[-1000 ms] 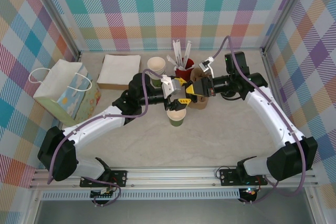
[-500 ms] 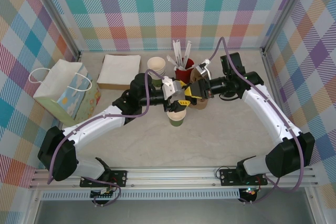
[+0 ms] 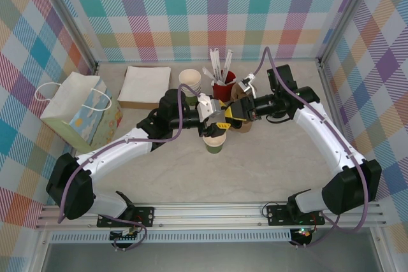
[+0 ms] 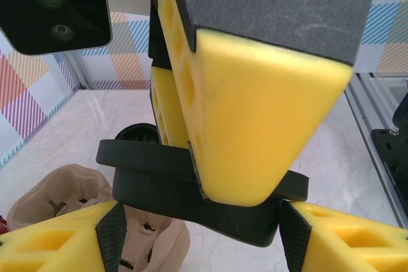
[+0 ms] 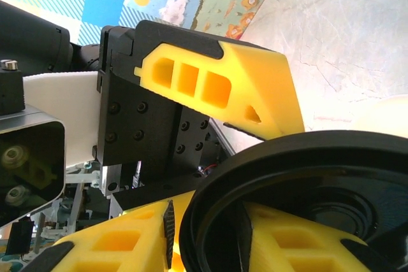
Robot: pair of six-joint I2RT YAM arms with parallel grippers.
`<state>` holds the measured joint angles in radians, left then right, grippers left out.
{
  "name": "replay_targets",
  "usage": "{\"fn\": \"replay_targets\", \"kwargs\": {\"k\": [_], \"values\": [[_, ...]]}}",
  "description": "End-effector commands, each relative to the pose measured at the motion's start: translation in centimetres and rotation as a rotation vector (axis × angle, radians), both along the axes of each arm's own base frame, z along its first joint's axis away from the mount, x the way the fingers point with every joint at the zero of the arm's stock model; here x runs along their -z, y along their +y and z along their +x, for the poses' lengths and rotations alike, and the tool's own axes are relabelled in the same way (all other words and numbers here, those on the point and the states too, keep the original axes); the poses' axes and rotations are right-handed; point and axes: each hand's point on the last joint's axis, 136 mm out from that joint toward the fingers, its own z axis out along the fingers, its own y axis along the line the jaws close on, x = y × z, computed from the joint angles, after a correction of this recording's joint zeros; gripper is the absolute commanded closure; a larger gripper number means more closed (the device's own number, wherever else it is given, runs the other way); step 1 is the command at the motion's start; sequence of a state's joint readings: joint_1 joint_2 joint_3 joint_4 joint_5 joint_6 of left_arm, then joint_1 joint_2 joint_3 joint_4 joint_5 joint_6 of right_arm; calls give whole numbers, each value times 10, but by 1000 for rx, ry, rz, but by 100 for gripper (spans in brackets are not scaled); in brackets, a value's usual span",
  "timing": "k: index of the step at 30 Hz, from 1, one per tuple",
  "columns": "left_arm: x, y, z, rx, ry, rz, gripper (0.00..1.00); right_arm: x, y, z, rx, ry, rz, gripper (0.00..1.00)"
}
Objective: Pack the takeout coffee
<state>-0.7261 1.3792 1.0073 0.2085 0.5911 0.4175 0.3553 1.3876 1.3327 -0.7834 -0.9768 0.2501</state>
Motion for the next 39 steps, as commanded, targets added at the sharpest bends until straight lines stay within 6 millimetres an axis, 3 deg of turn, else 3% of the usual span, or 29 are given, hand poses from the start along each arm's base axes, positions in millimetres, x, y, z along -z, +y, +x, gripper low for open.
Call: {"fn": "replay_targets", "kwargs": {"k": [1,8,13,20,24,34,39], "values": [[-33,-7,-4,34,-87,-58,34,3,3,-2,-20,6,-14,70],[-32,-6,-3,26,-87,-55,33,5,5,-2,-25,14,-14,87],[-32,0,-4,3,-96,-35,29,-2,5,-3,-17,-4,4,92],[-27,15,-13,-27,-109,-8,15,-6,6,-6,-26,-17,29,94],[-23,18,-18,-16,-101,-16,0,-14,8,-9,-53,-15,70,94],[-28,3,-5,-18,-118,-79,0,-25,20,-18,-116,-18,121,94],[-22,-5,-8,34,-98,-75,0,-29,23,-18,-121,-18,137,94]]}}
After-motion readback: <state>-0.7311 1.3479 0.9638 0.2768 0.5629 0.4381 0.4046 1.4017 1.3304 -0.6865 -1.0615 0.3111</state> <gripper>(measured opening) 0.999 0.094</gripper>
